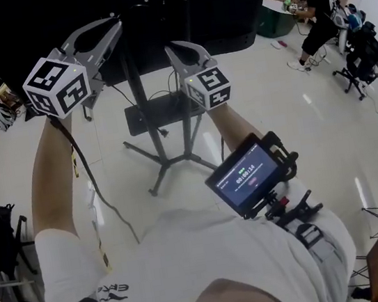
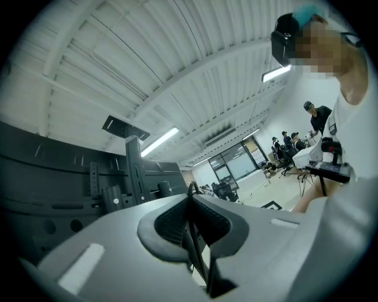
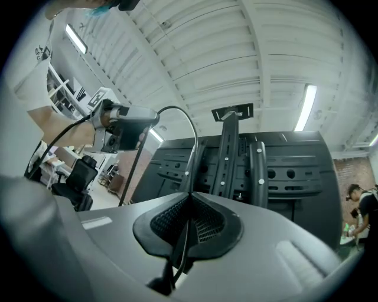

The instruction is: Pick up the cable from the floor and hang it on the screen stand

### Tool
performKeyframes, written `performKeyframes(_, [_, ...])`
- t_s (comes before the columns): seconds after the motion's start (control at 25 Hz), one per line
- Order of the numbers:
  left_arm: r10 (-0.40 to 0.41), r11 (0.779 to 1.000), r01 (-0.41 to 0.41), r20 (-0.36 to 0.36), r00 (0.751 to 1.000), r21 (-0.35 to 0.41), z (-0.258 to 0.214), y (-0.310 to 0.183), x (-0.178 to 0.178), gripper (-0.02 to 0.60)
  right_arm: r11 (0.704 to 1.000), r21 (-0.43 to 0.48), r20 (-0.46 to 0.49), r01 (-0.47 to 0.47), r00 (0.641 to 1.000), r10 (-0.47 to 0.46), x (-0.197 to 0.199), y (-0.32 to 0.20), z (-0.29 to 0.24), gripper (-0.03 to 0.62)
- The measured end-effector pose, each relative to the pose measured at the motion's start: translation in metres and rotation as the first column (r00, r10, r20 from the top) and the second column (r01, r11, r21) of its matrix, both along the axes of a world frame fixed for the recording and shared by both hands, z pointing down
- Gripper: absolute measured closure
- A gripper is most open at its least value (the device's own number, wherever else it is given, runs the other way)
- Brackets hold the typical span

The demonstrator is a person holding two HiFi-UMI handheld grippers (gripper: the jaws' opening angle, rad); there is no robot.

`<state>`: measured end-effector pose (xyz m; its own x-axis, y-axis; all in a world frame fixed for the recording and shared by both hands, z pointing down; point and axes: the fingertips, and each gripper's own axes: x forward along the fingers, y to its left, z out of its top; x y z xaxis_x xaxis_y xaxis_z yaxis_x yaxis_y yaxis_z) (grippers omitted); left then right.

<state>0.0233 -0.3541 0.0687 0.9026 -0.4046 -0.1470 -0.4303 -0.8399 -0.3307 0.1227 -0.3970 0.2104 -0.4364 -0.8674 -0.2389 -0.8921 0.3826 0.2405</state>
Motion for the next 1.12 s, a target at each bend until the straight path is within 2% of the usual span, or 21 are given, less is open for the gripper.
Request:
performKeyframes(0.32, [-0.05, 0.999, 0.05, 0.028, 0.998, -0.009, 0.014, -0.024, -0.021, 0.56, 0.993, 0.072, -0.043, -0.098, 0.994, 0.101, 0.036, 0.005, -0.03, 0.571])
performKeyframes(0.56, [-0.084, 0.996, 0.082, 0.088, 0.993, 0.025, 0.015, -0.038, -0.03, 0.56, 0.971, 0.171, -0.148, -0.164, 0.97, 0.19, 0.058, 0.01, -0.073, 0.569])
performKeyframes(0.76, [-0.116, 0.992, 0.11, 0.104, 0.988, 0.061, 0.004, -0.042, -0.036, 0.56, 0.947, 0.265, -0.23, -0.181, 0.942, 0.244, 0.06, 0.015, -0.117, 0.569])
performKeyframes(1.12, [-0.164, 0.983, 0.155, 0.096, 0.982, 0.095, -0.014, -0.05, -0.034, 0.56, 0.917, 0.351, -0.266, -0.188, 0.919, 0.29, 0.065, 0.012, -0.18, 0.566])
